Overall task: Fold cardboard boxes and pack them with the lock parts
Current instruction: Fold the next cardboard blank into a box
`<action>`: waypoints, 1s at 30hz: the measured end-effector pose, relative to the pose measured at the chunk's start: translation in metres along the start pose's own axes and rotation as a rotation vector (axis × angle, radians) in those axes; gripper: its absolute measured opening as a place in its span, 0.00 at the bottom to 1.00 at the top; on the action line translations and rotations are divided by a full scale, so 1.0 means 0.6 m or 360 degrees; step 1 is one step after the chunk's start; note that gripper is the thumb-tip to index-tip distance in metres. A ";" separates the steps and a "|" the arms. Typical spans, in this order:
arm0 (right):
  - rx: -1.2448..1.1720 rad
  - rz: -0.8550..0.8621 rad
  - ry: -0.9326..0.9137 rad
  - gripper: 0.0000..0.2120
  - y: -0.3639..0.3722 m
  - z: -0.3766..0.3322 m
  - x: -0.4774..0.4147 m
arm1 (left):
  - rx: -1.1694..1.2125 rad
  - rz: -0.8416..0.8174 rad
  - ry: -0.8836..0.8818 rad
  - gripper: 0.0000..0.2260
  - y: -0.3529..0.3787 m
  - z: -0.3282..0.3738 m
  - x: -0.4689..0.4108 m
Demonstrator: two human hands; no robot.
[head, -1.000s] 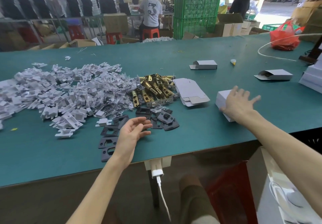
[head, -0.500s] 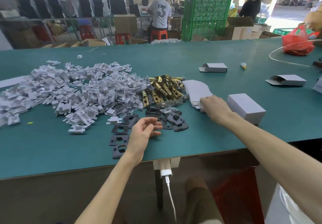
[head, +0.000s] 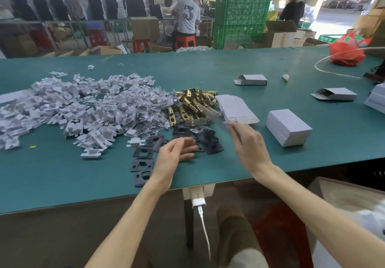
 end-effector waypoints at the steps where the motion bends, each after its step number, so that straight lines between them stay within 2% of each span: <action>1: -0.0057 0.0008 -0.0059 0.11 0.008 -0.014 0.010 | 0.0024 -0.0010 -0.0003 0.17 0.002 0.002 0.000; 4: -0.0211 0.0011 -0.0276 0.12 0.037 -0.063 0.032 | 0.0119 -0.0061 -0.0006 0.23 0.006 0.008 0.003; 7: -0.0203 -0.0089 -0.0420 0.13 0.074 -0.105 0.045 | 0.0311 -0.0085 -0.0006 0.28 0.002 0.010 0.005; 9: -0.0226 -0.0144 -0.0414 0.14 0.096 -0.114 0.049 | 0.0498 -0.0083 0.0007 0.32 -0.005 0.012 0.005; 13: -0.0447 -0.0177 -0.0219 0.15 0.114 -0.091 0.049 | 0.0745 -0.0060 -0.0056 0.39 -0.018 0.006 0.004; 15: -0.0517 -0.0206 -0.0139 0.14 0.120 -0.074 0.051 | 0.0725 -0.0055 -0.0088 0.39 -0.021 0.000 0.003; 20: -0.0710 -0.0264 0.0030 0.14 0.126 -0.045 0.051 | 0.0489 -0.0044 -0.0079 0.32 -0.015 0.002 0.003; 22: -0.0799 -0.0329 0.0099 0.13 0.127 -0.037 0.047 | 0.0482 -0.0013 -0.0078 0.37 -0.013 0.005 0.006; 24: -0.0855 -0.0545 0.0157 0.16 0.135 -0.035 0.043 | 0.0486 -0.0041 -0.0082 0.46 -0.012 0.010 0.008; 26: -0.1012 -0.0732 0.0228 0.20 0.142 -0.033 0.042 | 0.0407 -0.0143 -0.0085 0.51 -0.009 0.013 0.010; 27: -0.1151 -0.0740 0.0259 0.20 0.141 -0.032 0.041 | 0.0354 -0.0222 -0.0081 0.51 -0.005 0.015 0.011; 30: -0.1510 -0.0570 0.0403 0.19 0.132 -0.021 0.036 | 0.0247 -0.0468 -0.0071 0.46 0.009 0.019 0.018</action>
Point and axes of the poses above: each hand's wrist, its own x-axis away from the middle knuckle, its own y-axis out of the palm, z = x × y, the point moved 7 cm from there along -x, towards the middle knuckle, and after that the axes turned 10 degrees about -z, right-handed, at the moved point
